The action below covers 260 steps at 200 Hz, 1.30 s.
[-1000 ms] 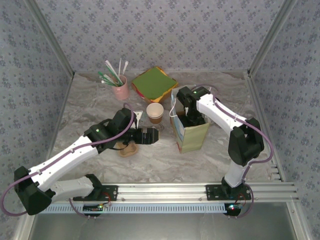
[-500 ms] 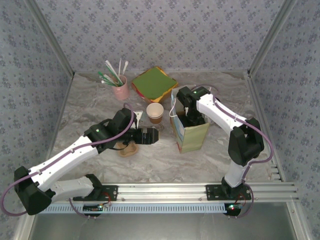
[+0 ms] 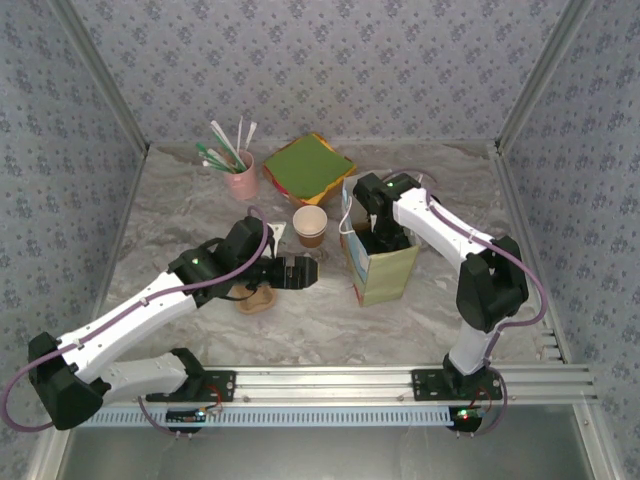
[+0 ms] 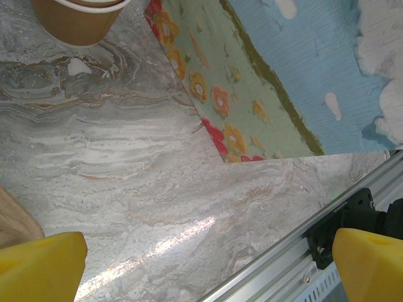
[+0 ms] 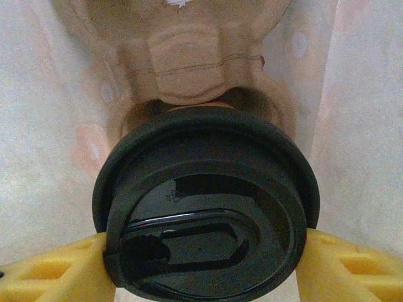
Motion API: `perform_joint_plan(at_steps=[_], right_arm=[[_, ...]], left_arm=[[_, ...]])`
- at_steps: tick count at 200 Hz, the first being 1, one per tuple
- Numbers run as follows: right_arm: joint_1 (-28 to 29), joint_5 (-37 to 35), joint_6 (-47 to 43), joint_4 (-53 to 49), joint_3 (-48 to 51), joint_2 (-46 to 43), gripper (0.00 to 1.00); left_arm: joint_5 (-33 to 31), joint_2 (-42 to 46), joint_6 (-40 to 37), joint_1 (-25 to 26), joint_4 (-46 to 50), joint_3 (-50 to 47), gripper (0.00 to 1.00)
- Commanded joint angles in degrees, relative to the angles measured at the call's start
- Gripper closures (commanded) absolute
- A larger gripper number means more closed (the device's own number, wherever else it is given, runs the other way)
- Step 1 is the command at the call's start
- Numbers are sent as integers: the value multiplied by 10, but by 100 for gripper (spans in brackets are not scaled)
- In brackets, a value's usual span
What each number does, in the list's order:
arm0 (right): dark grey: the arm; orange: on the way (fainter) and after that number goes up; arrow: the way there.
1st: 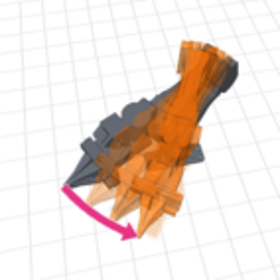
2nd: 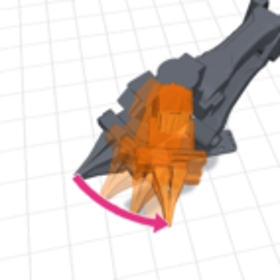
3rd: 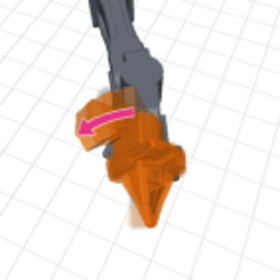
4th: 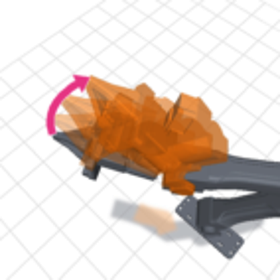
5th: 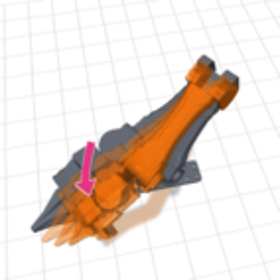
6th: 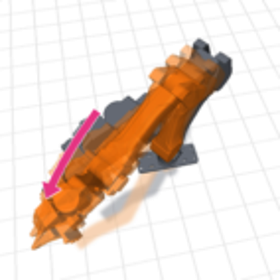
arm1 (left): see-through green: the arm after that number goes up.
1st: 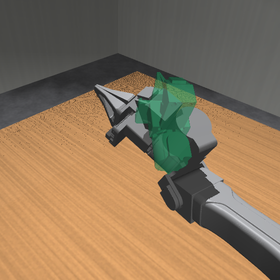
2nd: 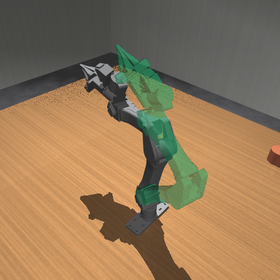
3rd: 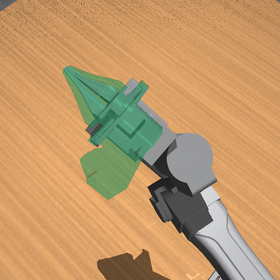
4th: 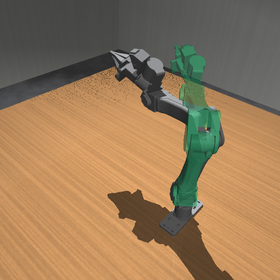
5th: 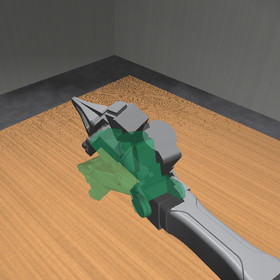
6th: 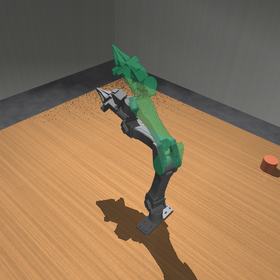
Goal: Pack the takeout coffee
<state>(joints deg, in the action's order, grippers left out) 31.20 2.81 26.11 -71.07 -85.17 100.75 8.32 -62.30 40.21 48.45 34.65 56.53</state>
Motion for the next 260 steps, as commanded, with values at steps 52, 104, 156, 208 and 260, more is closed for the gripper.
perform_joint_plan(at_steps=[52, 104, 156, 208, 260], right_arm=[[4, 5, 3, 15, 39, 37, 33], [4, 3, 0, 11, 28, 41, 33], [9, 10, 2, 31, 49, 54, 33], [7, 8, 1, 13, 34, 46, 33], [7, 10, 0, 33, 54, 55, 33]], left_arm=[[-6, 9, 8, 6, 1, 12, 0], [-7, 8, 10, 8, 0, 12, 0], [-10, 10, 8, 9, 5, 15, 0], [-9, 5, 6, 9, 2, 18, 0], [-9, 5, 6, 10, 4, 17, 0]])
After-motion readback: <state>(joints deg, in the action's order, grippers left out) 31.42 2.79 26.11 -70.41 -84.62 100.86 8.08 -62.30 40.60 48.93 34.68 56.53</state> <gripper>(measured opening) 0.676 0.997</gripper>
